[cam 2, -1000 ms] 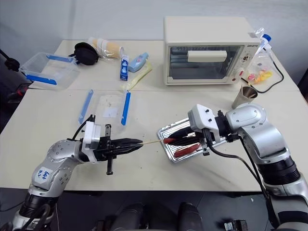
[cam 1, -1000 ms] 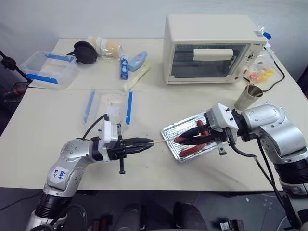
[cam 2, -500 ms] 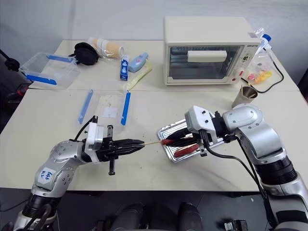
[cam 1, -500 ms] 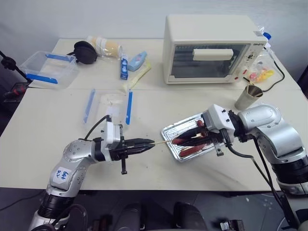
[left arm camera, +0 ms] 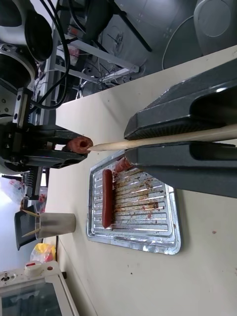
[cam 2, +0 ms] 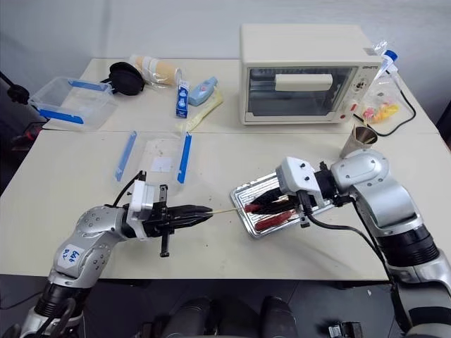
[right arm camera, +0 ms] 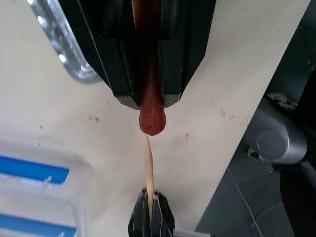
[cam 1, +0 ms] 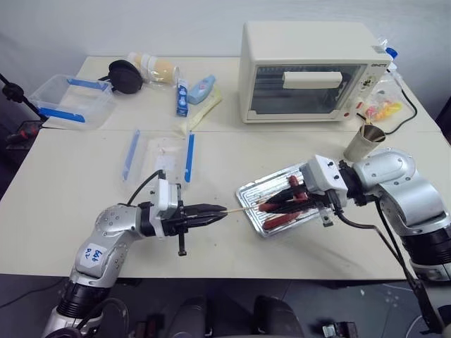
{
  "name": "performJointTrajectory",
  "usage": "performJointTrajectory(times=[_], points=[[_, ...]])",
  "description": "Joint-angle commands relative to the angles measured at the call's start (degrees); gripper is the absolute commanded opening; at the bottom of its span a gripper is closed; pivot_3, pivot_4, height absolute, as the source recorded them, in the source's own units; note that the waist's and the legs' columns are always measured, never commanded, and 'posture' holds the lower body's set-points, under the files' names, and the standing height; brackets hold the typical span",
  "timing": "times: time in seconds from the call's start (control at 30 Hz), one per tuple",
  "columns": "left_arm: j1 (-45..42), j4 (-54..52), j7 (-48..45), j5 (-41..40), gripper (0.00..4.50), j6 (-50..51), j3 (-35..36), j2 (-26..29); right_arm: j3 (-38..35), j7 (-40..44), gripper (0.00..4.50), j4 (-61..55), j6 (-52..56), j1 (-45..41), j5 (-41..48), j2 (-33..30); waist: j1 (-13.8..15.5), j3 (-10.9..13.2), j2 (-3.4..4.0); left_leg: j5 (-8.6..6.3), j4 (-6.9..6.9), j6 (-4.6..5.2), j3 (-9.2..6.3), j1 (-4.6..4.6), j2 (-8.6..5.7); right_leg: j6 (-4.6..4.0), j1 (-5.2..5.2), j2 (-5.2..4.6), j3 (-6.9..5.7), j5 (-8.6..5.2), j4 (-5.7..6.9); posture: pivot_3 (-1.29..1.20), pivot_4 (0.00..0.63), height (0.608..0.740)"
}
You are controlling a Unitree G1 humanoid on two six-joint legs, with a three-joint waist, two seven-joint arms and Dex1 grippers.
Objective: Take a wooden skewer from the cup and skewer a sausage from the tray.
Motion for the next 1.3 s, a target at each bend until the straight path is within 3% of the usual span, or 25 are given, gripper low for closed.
performJointTrajectory(times=[0.03, 0.97, 1.3], points=[[0.1, -2.1, -0.3, -0.6, 0.0, -0.7, 0.8, 0.3, -1.4, 0.3, 0.44, -0.5, -1.3, -0.6, 0.4, 0.2, 0.0, 0.0, 0.0, 0.0, 0.0, 0.0, 0.0, 0.0, 0.0, 0.0, 0.0, 0.0, 0.0, 0.0, 0.01, 0.0, 0.15, 0.74], [-2.4, 0.7, -1.2, 0.8, 0.0, -1.4, -1.6, -1.8, 2.1, 0.1, 0.44, -5.2, 2.1, -4.5, 0.6, 5.8, 0.0, 0.0, 0.0, 0.0, 0.03, 0.0, -0.01, 0.0, -0.01, 0.0, 0.0, -0.01, 0.0, 0.0, 0.03, 0.0, 0.15, 0.74], [-6.5, 2.6, -0.8, 2.4, 0.0, -0.7, -4.3, -5.8, 5.8, 0.6, 0.44, -5.5, 3.6, -8.1, -0.5, 9.5, 0.0, 0.0, 0.0, 0.01, 0.03, 0.01, 0.0, 0.0, -0.03, 0.0, 0.0, -0.01, -0.01, 0.0, 0.05, 0.0, 0.15, 0.74]])
